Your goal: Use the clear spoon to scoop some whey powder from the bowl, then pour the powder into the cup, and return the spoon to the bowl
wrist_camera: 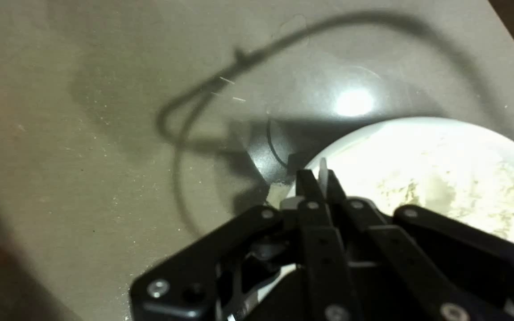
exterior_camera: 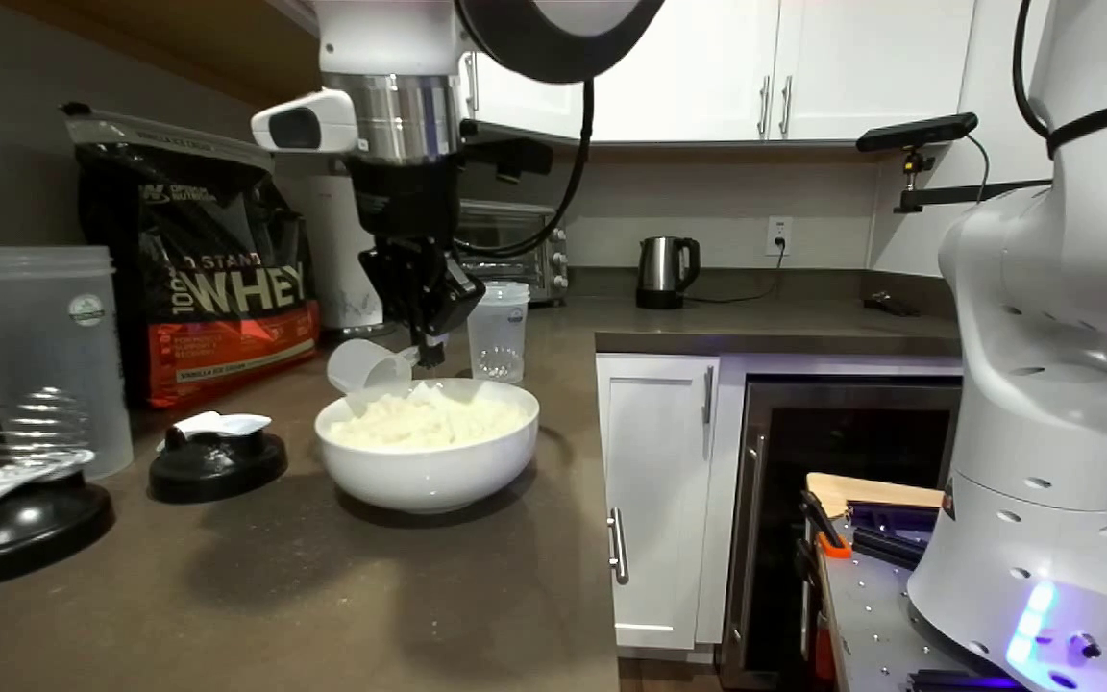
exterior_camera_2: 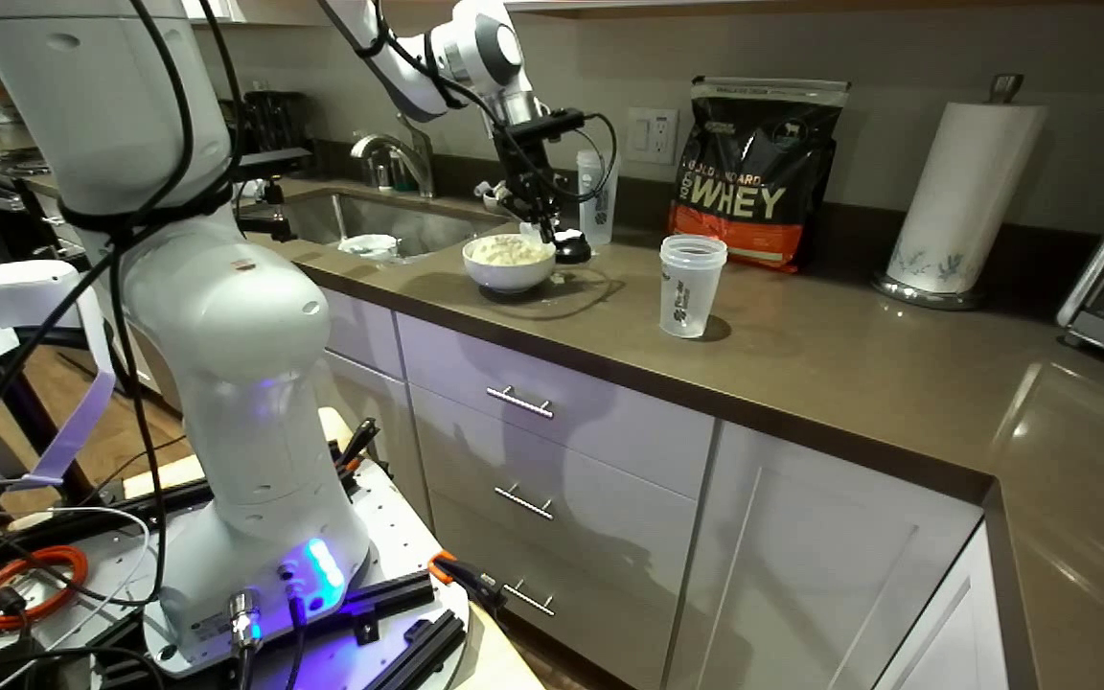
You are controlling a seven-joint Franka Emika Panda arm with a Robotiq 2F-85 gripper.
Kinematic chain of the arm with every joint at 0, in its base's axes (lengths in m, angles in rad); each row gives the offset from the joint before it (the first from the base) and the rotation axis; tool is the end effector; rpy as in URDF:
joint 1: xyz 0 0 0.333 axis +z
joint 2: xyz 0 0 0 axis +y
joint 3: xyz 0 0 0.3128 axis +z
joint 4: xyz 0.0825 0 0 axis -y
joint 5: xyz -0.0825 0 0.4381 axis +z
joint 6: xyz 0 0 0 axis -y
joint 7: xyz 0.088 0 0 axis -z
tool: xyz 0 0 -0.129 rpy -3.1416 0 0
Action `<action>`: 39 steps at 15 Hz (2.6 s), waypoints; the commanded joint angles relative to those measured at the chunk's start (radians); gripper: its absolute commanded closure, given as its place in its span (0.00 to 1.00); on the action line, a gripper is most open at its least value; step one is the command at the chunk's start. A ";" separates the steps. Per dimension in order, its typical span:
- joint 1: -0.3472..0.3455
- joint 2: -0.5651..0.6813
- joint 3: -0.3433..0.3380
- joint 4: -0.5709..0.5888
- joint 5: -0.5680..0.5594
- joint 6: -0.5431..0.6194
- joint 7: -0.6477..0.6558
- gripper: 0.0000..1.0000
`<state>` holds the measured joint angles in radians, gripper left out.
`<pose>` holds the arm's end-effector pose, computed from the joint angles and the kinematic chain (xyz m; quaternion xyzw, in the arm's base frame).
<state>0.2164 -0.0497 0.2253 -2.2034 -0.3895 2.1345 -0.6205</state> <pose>0.5218 0.2207 0.3500 0.7920 0.5869 -0.0256 0.1663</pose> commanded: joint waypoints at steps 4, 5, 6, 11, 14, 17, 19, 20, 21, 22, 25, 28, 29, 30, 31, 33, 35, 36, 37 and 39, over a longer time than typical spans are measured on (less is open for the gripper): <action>0.004 -0.039 0.000 -0.039 -0.062 0.030 0.053 0.99; 0.004 -0.040 0.000 -0.041 -0.064 0.030 0.055 0.99; 0.005 -0.041 0.000 -0.044 -0.065 0.029 0.057 0.99; 0.009 -0.039 0.003 -0.049 -0.059 0.024 0.049 0.99; 0.014 -0.040 0.005 -0.055 -0.061 0.020 0.048 0.99; 0.018 -0.047 0.010 -0.067 -0.085 0.023 0.060 0.99; 0.020 -0.052 0.014 -0.076 -0.108 0.019 0.066 0.99; 0.021 -0.051 0.017 -0.079 -0.118 0.015 0.072 0.99; 0.022 -0.048 0.019 -0.078 -0.125 0.013 0.075 0.99; 0.023 -0.048 0.021 -0.082 -0.133 0.013 0.078 0.99; 0.028 -0.036 0.022 -0.077 -0.126 0.007 0.071 0.99; 0.029 -0.031 0.021 -0.071 -0.113 0.005 0.064 0.99; 0.029 -0.030 0.021 -0.069 -0.111 0.004 0.063 0.99; 0.029 -0.029 0.021 -0.067 -0.112 0.004 0.063 0.99; 0.029 -0.022 0.021 -0.060 -0.112 0.003 0.061 0.99; 0.029 -0.034 0.022 -0.074 -0.114 0.006 0.065 0.99; 0.026 -0.033 0.020 -0.067 -0.135 0.009 0.080 0.99; 0.024 -0.036 0.019 -0.067 -0.140 0.010 0.085 0.99; 0.024 -0.039 0.019 -0.066 -0.146 0.011 0.090 0.99; 0.023 -0.044 0.018 -0.065 -0.160 0.013 0.103 0.99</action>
<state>0.2406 -0.0740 0.2442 -2.2640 -0.5076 2.1369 -0.5563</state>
